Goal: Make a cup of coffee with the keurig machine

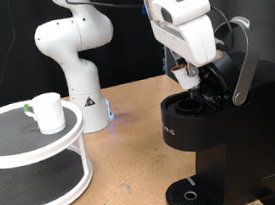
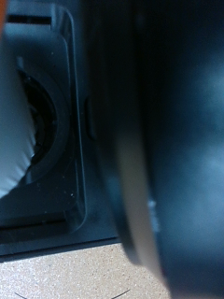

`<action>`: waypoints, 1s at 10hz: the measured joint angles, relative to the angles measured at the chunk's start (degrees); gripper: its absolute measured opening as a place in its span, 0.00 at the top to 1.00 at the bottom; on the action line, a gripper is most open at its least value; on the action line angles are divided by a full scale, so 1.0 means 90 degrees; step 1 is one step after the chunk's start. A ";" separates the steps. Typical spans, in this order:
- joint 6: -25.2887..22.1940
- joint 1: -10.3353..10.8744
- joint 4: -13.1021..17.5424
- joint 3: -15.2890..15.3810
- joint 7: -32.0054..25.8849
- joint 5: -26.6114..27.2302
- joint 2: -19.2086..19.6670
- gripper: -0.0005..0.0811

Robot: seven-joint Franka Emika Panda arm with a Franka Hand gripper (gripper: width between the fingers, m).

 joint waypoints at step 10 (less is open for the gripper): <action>0.0471 -0.0001 -0.0364 0.0103 -0.0057 -0.0204 -0.0003 0.57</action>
